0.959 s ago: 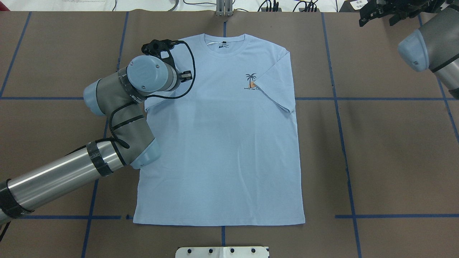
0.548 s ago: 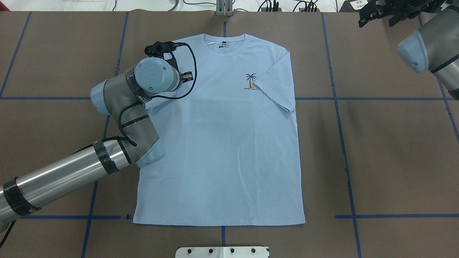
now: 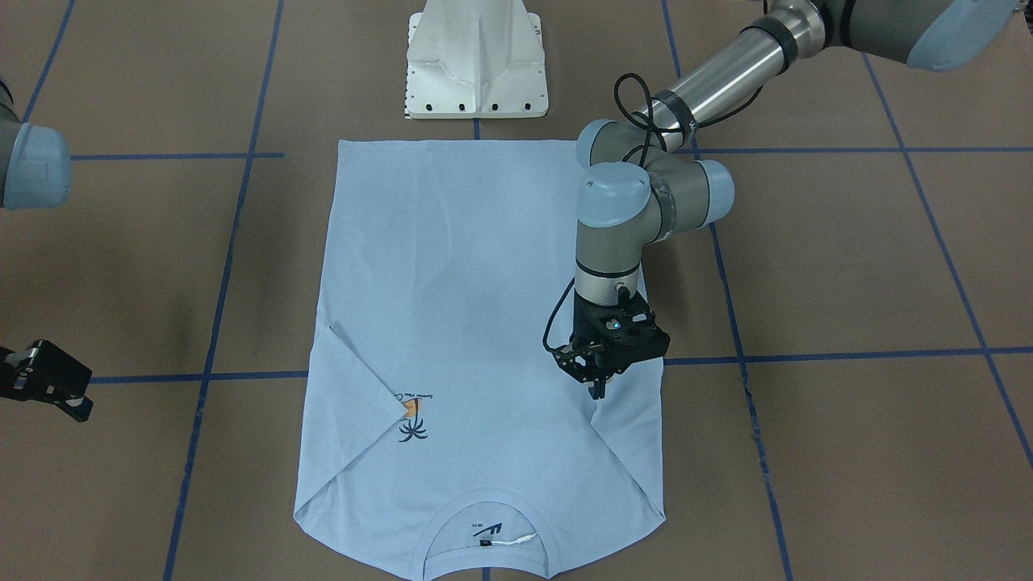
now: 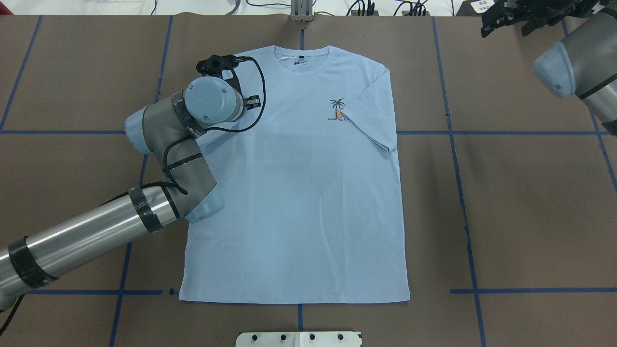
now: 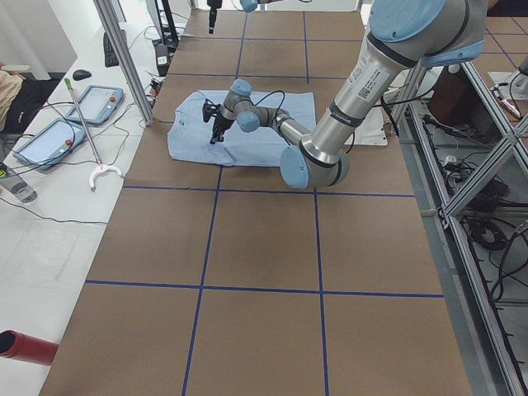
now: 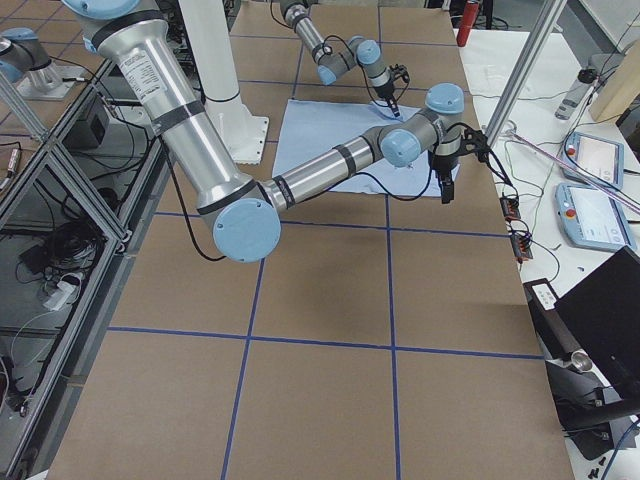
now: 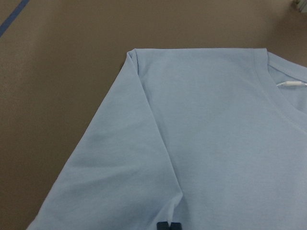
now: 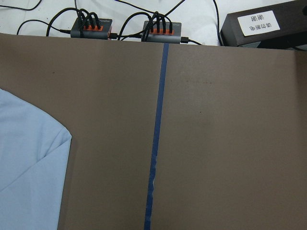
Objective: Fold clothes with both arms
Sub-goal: 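Move both grippers down to the shirt's hem corners nearest the robot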
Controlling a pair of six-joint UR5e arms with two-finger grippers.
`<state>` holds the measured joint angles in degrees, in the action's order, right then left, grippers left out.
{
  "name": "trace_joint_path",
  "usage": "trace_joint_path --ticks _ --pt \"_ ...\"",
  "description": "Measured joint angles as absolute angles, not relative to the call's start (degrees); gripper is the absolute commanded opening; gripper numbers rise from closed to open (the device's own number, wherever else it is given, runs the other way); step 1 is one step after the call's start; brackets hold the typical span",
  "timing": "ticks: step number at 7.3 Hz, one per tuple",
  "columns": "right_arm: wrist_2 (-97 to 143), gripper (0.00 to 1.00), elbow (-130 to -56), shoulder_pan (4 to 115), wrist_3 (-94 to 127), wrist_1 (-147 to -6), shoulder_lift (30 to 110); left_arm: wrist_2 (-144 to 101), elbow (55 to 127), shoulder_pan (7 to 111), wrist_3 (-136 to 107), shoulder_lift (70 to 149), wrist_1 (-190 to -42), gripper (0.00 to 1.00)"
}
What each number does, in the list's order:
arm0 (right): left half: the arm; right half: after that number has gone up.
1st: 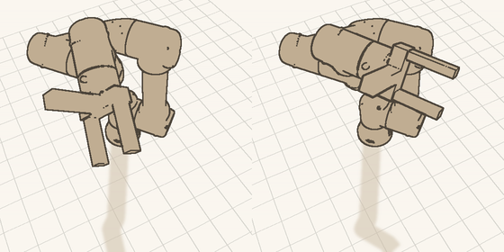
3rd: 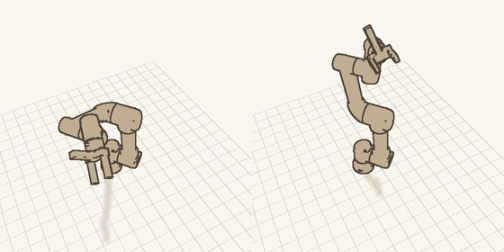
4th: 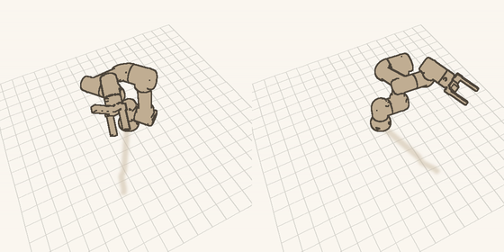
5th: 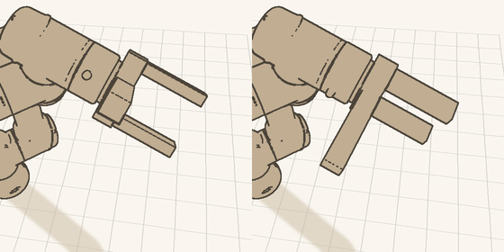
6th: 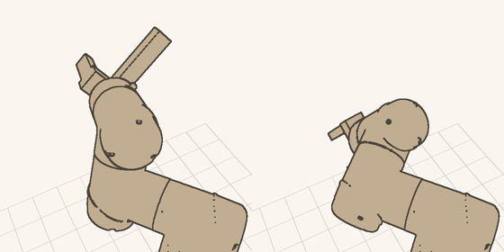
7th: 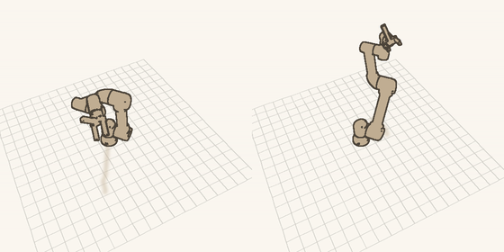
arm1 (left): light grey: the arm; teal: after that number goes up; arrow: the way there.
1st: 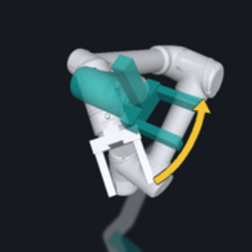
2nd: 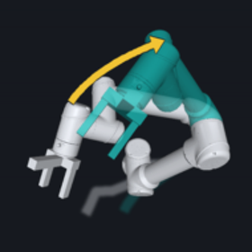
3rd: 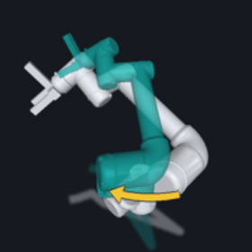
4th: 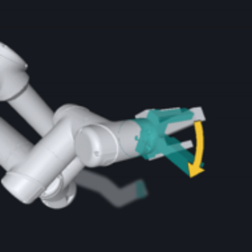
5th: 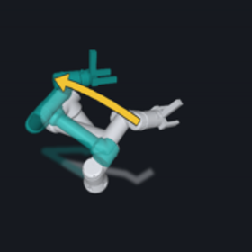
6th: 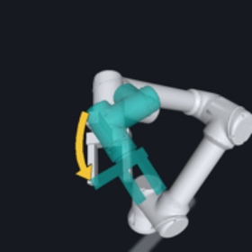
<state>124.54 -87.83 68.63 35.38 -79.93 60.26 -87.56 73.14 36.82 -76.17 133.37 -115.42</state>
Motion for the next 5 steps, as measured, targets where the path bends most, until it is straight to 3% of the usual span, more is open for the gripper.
trace_joint_path --ticks 3,5 --pt "124.0 1.00 -92.1 66.4 35.6 -79.9 62.7 -90.9 82.0 36.7 -72.1 130.1 -115.3 1.00" --pt "120.9 1.00 -98.0 61.2 40.4 -79.9 65.9 -95.0 92.8 36.5 -69.3 123.3 -115.1 1.00"
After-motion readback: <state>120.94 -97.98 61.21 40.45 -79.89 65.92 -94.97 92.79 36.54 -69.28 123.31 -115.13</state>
